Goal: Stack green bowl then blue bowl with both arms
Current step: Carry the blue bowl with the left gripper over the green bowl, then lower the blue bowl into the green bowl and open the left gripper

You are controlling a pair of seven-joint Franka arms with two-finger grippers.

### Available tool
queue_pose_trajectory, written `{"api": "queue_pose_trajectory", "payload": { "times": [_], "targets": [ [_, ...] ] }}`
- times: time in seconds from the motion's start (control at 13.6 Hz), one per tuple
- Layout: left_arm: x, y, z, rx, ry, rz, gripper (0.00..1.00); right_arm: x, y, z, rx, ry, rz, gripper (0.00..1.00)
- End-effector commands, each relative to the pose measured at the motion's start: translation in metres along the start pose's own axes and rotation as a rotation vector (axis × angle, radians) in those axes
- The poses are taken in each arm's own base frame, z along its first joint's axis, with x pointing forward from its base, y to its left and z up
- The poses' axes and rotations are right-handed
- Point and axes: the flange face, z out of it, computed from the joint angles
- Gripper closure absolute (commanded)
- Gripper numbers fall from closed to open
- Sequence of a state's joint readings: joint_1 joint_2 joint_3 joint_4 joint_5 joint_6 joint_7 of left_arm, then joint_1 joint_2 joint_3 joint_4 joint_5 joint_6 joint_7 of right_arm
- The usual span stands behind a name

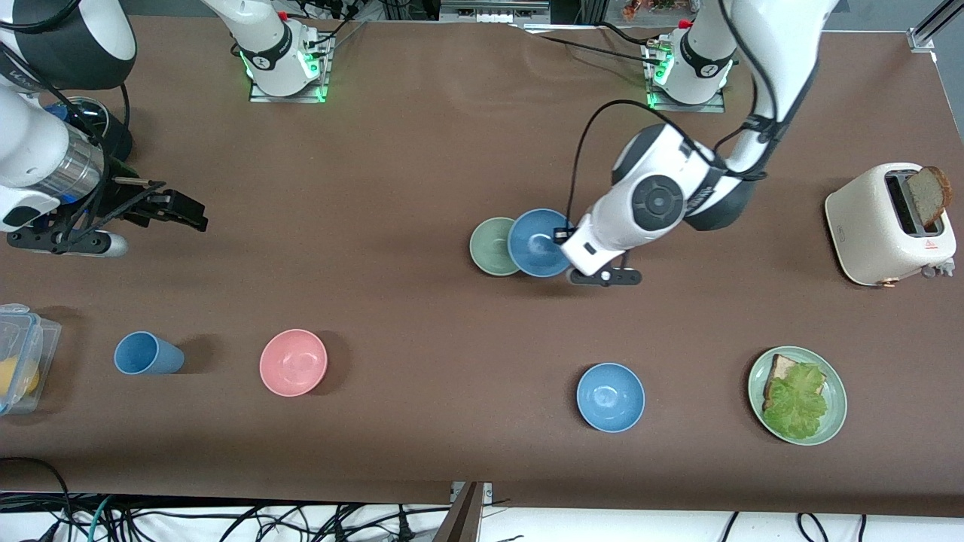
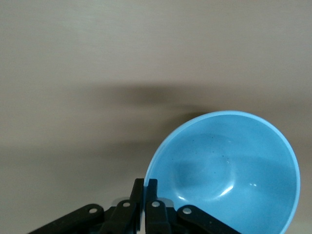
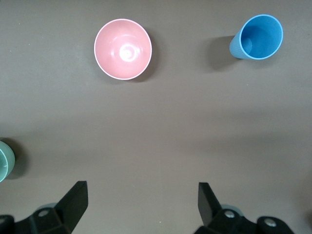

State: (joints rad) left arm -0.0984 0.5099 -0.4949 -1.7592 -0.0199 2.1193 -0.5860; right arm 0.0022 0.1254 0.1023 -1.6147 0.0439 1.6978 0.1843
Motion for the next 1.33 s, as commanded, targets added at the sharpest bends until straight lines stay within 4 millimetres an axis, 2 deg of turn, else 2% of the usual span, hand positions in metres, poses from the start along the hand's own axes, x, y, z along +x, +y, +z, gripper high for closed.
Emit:
{"api": "queue_pose_trajectory", "payload": {
  "times": [0.0, 0.07, 0.22, 0.52, 0.59, 0.66, 0.88, 0.96, 1.11, 1.25],
  "targets": [
    [0.007, 0.023, 0.018, -0.047, 0.037, -0.042, 1.00, 0.001, 0.001, -0.005, -0.001, 0.011, -0.003, 0.00],
    [0.002, 0.035, 0.031, -0.055, 0.039, -0.045, 1.00, 0.001, 0.001, -0.005, -0.001, 0.011, -0.003, 0.00],
    [-0.005, 0.047, 0.054, -0.054, 0.033, -0.062, 1.00, 0.002, 0.002, -0.004, -0.001, 0.009, -0.001, 0.00],
    [-0.010, 0.050, 0.060, -0.028, 0.036, -0.056, 1.00, 0.002, 0.003, -0.004, 0.001, 0.009, 0.001, 0.00],
    [-0.010, 0.051, 0.059, -0.030, 0.037, -0.081, 0.73, 0.002, 0.003, -0.004, 0.001, 0.009, 0.001, 0.00],
    [-0.011, 0.051, 0.059, -0.028, 0.035, -0.100, 0.01, 0.002, 0.003, -0.004, 0.001, 0.010, 0.001, 0.00],
    [-0.015, 0.048, 0.048, 0.001, 0.015, -0.105, 0.00, 0.002, 0.003, -0.004, 0.001, 0.010, 0.001, 0.00],
    [-0.016, 0.044, 0.039, 0.021, 0.003, -0.109, 0.00, 0.002, 0.003, -0.004, 0.001, 0.010, 0.001, 0.00],
    [-0.022, 0.031, 0.007, 0.081, -0.021, -0.119, 0.00, 0.002, 0.003, -0.004, 0.001, 0.010, 0.001, 0.00],
    [-0.026, 0.010, -0.039, 0.127, -0.024, -0.140, 0.00, 0.002, 0.003, -0.004, 0.001, 0.010, 0.001, 0.00]
  ]
}}
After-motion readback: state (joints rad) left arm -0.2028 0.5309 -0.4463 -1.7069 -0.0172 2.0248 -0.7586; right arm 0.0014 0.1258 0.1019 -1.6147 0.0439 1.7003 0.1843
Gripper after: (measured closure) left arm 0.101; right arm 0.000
